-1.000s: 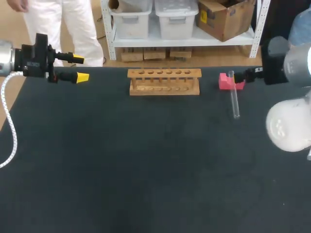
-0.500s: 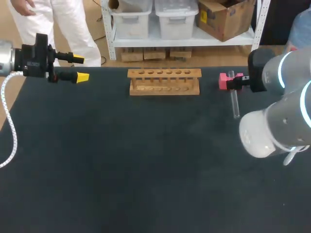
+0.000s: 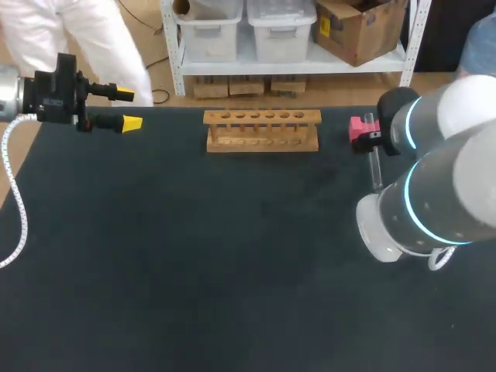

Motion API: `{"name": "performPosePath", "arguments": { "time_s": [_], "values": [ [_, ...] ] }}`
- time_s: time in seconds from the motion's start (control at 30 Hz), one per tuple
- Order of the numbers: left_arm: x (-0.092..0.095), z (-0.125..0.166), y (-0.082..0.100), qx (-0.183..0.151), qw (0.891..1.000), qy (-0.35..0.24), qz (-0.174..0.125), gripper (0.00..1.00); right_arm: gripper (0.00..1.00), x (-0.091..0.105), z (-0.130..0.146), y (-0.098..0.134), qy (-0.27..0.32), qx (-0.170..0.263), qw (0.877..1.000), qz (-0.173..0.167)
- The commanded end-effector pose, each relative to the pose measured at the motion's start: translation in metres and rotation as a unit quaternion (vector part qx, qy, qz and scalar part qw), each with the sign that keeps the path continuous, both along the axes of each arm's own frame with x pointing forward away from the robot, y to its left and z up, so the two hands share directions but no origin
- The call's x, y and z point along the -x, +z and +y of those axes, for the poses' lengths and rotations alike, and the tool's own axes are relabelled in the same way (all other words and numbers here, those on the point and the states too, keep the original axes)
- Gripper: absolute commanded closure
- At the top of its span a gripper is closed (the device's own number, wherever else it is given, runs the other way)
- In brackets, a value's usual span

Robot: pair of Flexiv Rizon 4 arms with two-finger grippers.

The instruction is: Grasp the test tube, adjust it, and insert it.

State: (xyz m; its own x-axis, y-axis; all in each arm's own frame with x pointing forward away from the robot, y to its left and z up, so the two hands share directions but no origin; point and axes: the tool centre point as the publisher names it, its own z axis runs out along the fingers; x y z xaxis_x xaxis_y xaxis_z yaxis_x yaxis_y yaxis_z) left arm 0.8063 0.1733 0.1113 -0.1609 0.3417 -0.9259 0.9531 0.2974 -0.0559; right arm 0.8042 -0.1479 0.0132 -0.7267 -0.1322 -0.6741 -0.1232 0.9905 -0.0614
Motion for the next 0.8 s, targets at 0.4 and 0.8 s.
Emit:
{"name": "performPosePath", "arguments": {
  "time_s": [0.4,0.8],
  "values": [
    [0.000,0.001,-0.001,0.002,1.000,0.000,-0.002,0.00,0.00,-0.005,0.005,-0.014,-0.053,0.050,0.997,0.008],
    [0.000,0.001,-0.001,0.002,1.000,0.000,-0.002,0.00,0.00,-0.002,0.005,-0.021,-0.053,0.029,0.998,0.016]
  ]
}}
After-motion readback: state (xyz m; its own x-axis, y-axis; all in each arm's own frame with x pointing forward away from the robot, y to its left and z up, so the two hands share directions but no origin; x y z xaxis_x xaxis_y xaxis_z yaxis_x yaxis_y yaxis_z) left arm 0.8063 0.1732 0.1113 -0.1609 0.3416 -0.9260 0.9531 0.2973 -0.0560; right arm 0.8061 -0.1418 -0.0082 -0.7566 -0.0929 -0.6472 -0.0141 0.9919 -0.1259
